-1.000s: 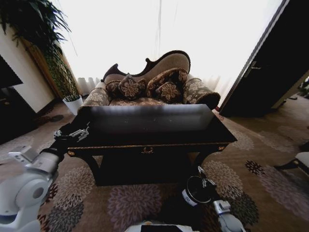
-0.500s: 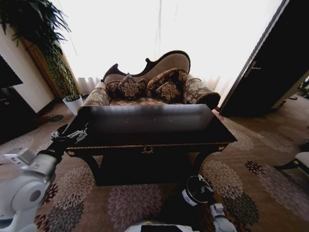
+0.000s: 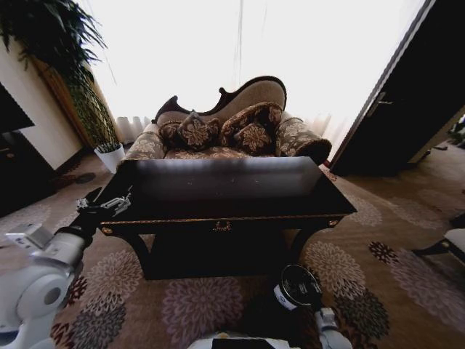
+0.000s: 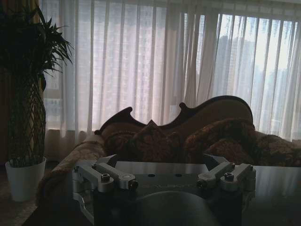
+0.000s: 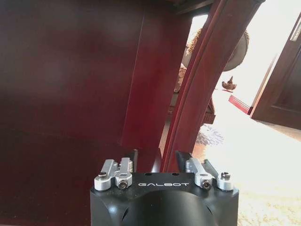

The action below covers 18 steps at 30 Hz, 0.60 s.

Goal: Move to the front of the table and place the trash on the table into the trash bin.

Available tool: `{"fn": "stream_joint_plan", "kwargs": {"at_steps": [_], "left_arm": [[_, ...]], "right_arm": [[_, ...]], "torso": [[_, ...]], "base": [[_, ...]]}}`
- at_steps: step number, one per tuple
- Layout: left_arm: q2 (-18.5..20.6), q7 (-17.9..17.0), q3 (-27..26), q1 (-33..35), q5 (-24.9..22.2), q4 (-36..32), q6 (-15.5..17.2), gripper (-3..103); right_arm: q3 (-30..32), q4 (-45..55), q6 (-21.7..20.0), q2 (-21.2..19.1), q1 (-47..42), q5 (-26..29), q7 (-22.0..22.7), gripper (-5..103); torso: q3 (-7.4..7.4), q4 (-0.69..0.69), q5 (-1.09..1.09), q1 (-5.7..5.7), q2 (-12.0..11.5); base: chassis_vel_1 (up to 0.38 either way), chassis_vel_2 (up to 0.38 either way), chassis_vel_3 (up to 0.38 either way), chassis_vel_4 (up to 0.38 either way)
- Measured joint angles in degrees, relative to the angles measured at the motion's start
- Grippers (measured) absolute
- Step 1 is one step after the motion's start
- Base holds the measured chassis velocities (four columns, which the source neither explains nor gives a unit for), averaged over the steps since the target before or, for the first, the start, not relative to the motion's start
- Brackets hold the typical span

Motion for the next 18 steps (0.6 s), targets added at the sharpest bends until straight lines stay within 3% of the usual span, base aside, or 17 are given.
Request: {"fn": "stream_joint_plan", "kwargs": {"at_steps": [1, 4, 5, 8, 10, 14, 18], "left_arm": [[0.03, 0.0, 0.04, -0.07, 0.0, 0.11, 0.0, 100], [0.06, 0.01, 0.18, -0.29, 0.01, 0.32, -0.01, 100], [0.08, 0.0, 0.27, -0.4, 0.02, 0.43, -0.01, 100], [0.12, 0.01, 0.41, -0.6, 0.02, 0.56, -0.02, 100], [0.22, 0.01, 0.55, -0.93, -0.01, 0.86, -0.04, 100], [0.25, 0.01, 0.92, -1.3, -0.05, 1.1, -0.09, 100], [0.24, 0.02, 1.29, -1.67, -0.12, 1.2, -0.16, 100]], "right_arm": [[0.0, 0.04, -0.01, -0.12, -0.03, 0.01, 0.02, 57], [0.02, 0.59, -0.01, -0.3, -0.25, 0.14, 0.02, 63], [0.06, 1.38, -0.01, -0.37, -0.66, 0.27, 0.03, 74], [0.07, 3.62, -0.01, -0.52, -2.08, 0.66, 0.06, 79], [0.12, 7.98, -0.01, -0.9, -4.59, 0.93, 0.19, 89], [0.8, 14.27, -0.08, -2.41, -7.78, 1.6, 0.23, 100], [2.49, 20.57, -0.26, -4.96, -11.4, 2.72, 0.21, 100]], "torso": [[0.0, 0.0, 0.0, 0.0, 0.0], [0.0, 0.0, 0.0, 0.0, 0.0], [0.0, 0.0, 0.0, 0.0, 0.0], [0.0, 0.01, 0.0, 0.0, -0.01], [0.0, 0.0, 0.0, 0.0, 0.0], [0.0, 0.0, 0.01, 0.0, 0.0], [0.0, 0.01, -0.01, 0.0, 0.0]], "base": [[0.0, 0.0, 0.0, 0.0], [0.0, 0.0, 0.0, 0.0], [0.0, 0.0, 0.0, 0.0], [0.0, 0.0, 0.0, 0.0], [0.0, 0.0, 0.0, 0.0], [0.0, 0.0, 0.0, 0.0], [0.0, 0.0, 0.0, 0.0]]}}
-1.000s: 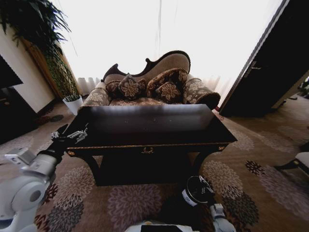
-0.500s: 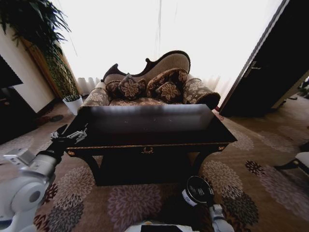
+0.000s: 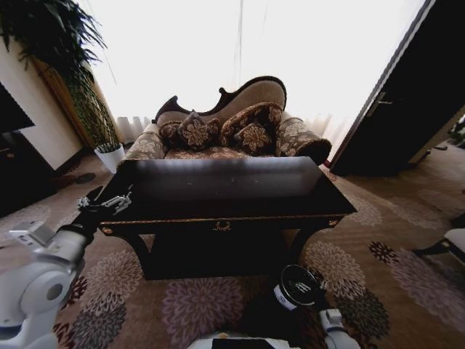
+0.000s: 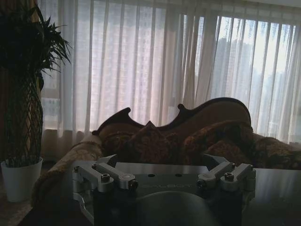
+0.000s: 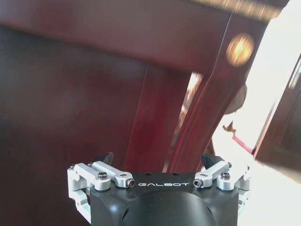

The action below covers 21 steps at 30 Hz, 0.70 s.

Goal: Move to the front of the table and place the trash on the table into the trash bin.

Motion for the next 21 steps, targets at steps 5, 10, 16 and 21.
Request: {"fn": "stream_joint_plan", "kwargs": {"at_steps": [5, 10, 16, 21], "left_arm": [[-0.01, 0.04, 0.58, -0.59, -0.17, 0.19, -0.09, 100], [0.04, 0.06, 1.38, -1.3, -0.19, 0.46, -0.12, 100], [0.14, 0.07, 2.29, -1.71, -0.17, 0.51, -0.14, 100], [0.48, 0.26, 2.47, -1.66, 0.28, 0.47, -0.31, 100]], "right_arm": [[4.09, 9.09, -0.56, -3.16, -6.37, 1.78, -0.02, 100], [7.72, 17.26, -0.63, -3.65, -12.87, 2.68, -0.02, 100], [9.59, 29.18, -1.89, -2.38, -18.11, 5.96, 0.56, 100], [11.39, 38.2, -5.69, -3.17, -19.18, 8.94, 3.31, 100]], "torso": [[0.0, 0.0, 0.0, 0.0, 0.0], [0.0, -0.01, 0.01, -0.01, 0.0], [-0.01, -0.02, 0.01, -0.01, 0.0], [0.0, -0.01, 0.01, -0.01, 0.0]], "base": [[0.0, 0.0, 0.0, 0.0], [0.0, 0.0, 0.0, 0.0], [0.0, 0.0, 0.0, 0.0], [0.0, 0.0, 0.0, 0.0]]}}
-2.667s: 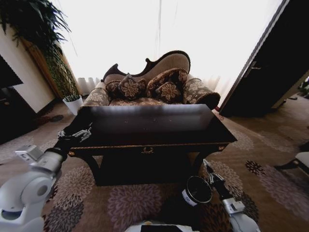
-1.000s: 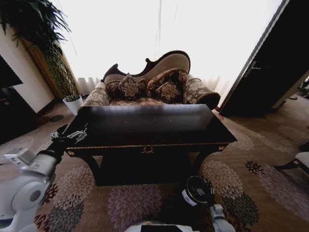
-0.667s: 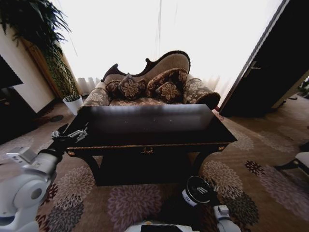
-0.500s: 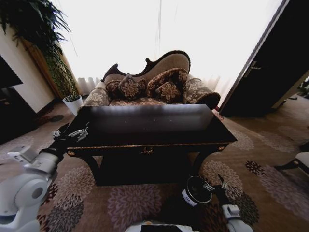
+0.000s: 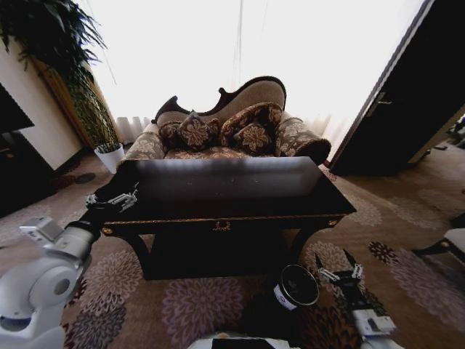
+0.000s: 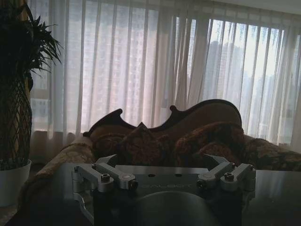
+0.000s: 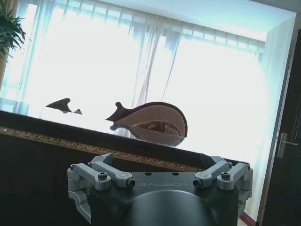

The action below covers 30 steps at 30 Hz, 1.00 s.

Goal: Move to the front of the table and place the trash on the table into the trash bin.

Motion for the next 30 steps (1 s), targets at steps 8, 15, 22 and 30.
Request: {"fn": "stream_joint_plan", "kwargs": {"at_steps": [8, 15, 22, 30], "left_arm": [[-0.12, 0.18, -0.07, 1.07, 0.39, -1.0, -0.12, 100], [-0.88, 0.26, -0.08, 2.41, 1.04, -2.07, -0.24, 100], [-2.23, 0.26, -0.09, 4.84, 1.94, -3.88, -1.58, 100], [-4.92, 0.59, 1.76, 7.36, 6.35, -5.64, -4.22, 100]], "right_arm": [[3.8, 17.2, -15.1, -6.11, 3.25, 8.8, 7.17, 100], [3.68, 23.15, -23.57, -7.75, 6.76, 11.96, 11.14, 100], [2.26, 24.96, -31.58, -8.64, 9.26, 15.37, 16.22, 100], [3.13, 27.21, -37.57, -11.61, 10.83, 20.15, 17.86, 100]], "torso": [[0.0, 0.02, -0.01, 0.0, 0.0], [0.0, 0.01, 0.0, 0.0, 0.0], [0.0, 0.01, 0.0, 0.0, 0.0], [0.0, 0.01, 0.0, 0.0, 0.0]], "base": [[0.0, 0.0, 0.0, 0.0], [0.0, 0.0, 0.0, 0.0], [0.0, 0.0, 0.0, 0.0], [0.0, 0.0, 0.0, 0.0]]}}
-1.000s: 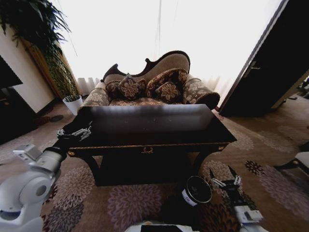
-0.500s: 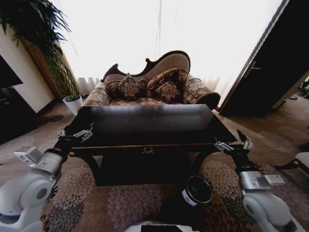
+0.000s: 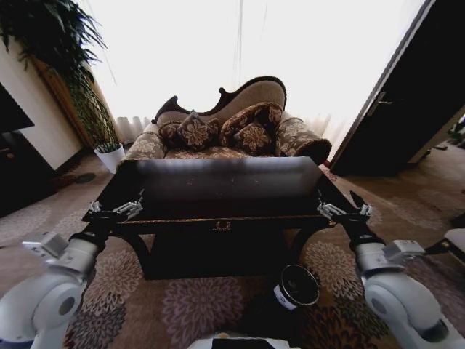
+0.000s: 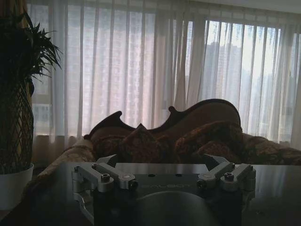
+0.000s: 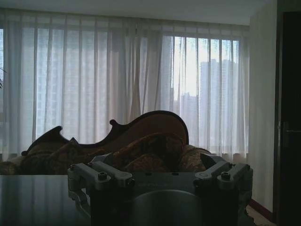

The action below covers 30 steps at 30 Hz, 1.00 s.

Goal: Move to the front of the table and place the trash on the table into the trash bin.

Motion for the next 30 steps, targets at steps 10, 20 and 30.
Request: {"fn": "stream_joint_plan", "kwargs": {"at_steps": [10, 20, 30], "left_arm": [[-1.2, 0.48, 0.5, 1.22, 1.78, -0.4, -1.44, 100], [-0.48, 0.62, 0.74, 0.94, 1.7, 0.41, -1.45, 100], [0.43, 0.62, 2.66, -0.05, 1.56, 1.82, -1.32, 100]], "right_arm": [[-0.54, -1.88, 0.94, -1.16, 1.08, 0.74, -2.98, 100], [-1.69, -2.42, 1.26, -0.67, 1.55, 0.18, -3.95, 100], [-1.01, -2.54, 1.87, 0.55, 0.16, -0.94, -4.42, 100]], "torso": [[0.0, 0.0, 0.0, 0.0, 0.0], [0.0, 0.0, 0.0, 0.0, 0.0], [0.01, 0.0, 0.0, 0.03, -0.01]], "base": [[0.0, 0.0, 0.0, 0.0], [0.0, 0.0, 0.0, 0.0], [0.067, -0.062, -0.073, 0.07]]}}
